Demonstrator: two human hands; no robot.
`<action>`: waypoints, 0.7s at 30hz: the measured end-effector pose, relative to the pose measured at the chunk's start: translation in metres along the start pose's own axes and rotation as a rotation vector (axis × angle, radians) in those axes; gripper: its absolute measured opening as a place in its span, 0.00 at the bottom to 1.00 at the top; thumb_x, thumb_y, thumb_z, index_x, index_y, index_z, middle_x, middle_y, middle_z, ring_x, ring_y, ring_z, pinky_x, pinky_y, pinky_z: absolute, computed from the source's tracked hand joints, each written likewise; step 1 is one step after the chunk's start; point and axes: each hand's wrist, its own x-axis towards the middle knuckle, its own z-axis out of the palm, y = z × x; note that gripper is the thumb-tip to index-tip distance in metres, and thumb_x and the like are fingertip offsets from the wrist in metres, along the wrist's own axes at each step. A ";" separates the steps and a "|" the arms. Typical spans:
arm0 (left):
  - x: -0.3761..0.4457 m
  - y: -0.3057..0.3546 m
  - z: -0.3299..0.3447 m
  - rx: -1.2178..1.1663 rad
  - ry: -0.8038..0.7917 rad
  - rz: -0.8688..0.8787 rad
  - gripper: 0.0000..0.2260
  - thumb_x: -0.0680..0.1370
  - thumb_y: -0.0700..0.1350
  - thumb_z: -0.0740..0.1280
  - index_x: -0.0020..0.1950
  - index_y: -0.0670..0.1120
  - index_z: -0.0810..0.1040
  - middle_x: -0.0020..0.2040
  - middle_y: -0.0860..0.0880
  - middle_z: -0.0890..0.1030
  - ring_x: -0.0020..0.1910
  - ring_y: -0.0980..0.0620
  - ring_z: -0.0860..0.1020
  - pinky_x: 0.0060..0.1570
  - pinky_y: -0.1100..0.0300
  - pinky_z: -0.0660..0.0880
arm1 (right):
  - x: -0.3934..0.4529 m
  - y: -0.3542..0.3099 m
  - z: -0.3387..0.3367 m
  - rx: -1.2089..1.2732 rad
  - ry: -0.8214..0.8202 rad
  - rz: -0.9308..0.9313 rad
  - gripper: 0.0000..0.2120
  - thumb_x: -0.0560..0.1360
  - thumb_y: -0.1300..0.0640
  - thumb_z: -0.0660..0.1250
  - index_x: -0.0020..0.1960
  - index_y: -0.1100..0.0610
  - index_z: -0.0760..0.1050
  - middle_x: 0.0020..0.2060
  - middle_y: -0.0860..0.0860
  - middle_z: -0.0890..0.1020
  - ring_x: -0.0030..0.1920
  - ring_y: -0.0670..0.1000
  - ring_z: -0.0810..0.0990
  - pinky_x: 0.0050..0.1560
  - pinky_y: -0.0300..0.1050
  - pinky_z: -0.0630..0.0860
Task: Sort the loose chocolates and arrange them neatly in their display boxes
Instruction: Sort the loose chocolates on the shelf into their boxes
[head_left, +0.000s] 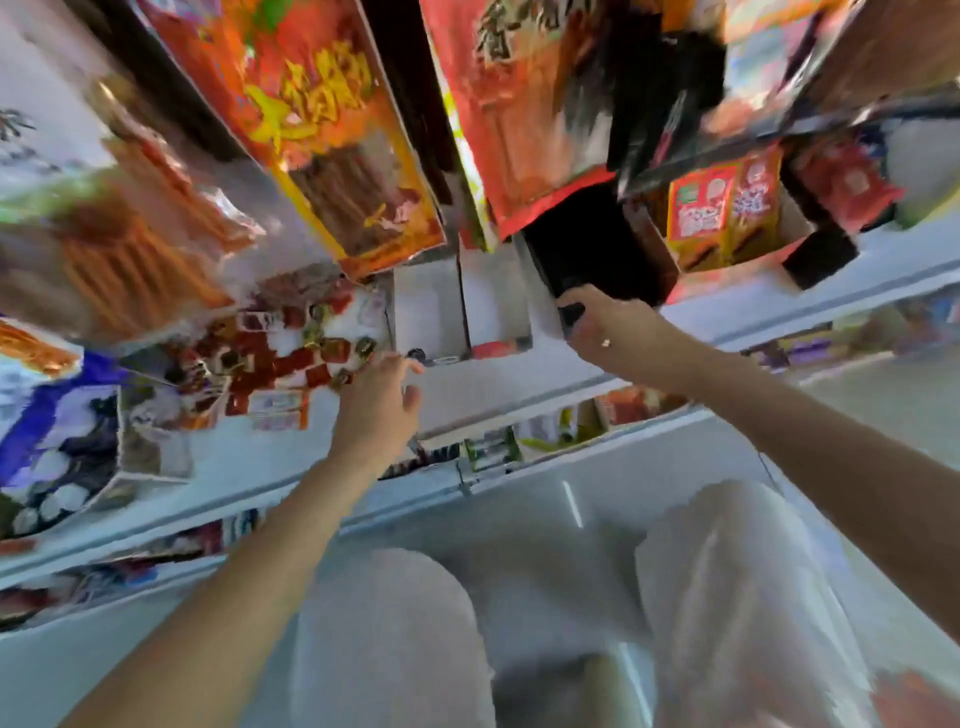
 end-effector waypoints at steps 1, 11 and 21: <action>0.009 -0.017 0.018 -0.045 0.070 -0.010 0.10 0.76 0.38 0.61 0.57 0.43 0.75 0.56 0.44 0.77 0.52 0.45 0.77 0.50 0.52 0.74 | 0.015 0.006 0.019 0.001 0.044 -0.052 0.21 0.75 0.63 0.60 0.67 0.58 0.63 0.43 0.56 0.81 0.42 0.59 0.79 0.46 0.48 0.74; 0.014 -0.087 0.094 -0.274 0.542 -0.053 0.12 0.76 0.35 0.61 0.57 0.41 0.77 0.58 0.42 0.74 0.49 0.53 0.71 0.44 0.73 0.63 | 0.059 0.008 0.098 -0.144 0.193 -0.390 0.21 0.76 0.62 0.60 0.67 0.57 0.60 0.46 0.50 0.76 0.43 0.57 0.79 0.48 0.51 0.76; -0.060 -0.136 0.071 -0.246 0.427 -0.132 0.12 0.75 0.39 0.64 0.57 0.43 0.76 0.64 0.42 0.71 0.60 0.43 0.73 0.58 0.54 0.68 | 0.003 -0.016 0.110 -0.077 0.247 -0.184 0.21 0.76 0.61 0.60 0.68 0.58 0.61 0.54 0.59 0.77 0.45 0.54 0.74 0.45 0.45 0.68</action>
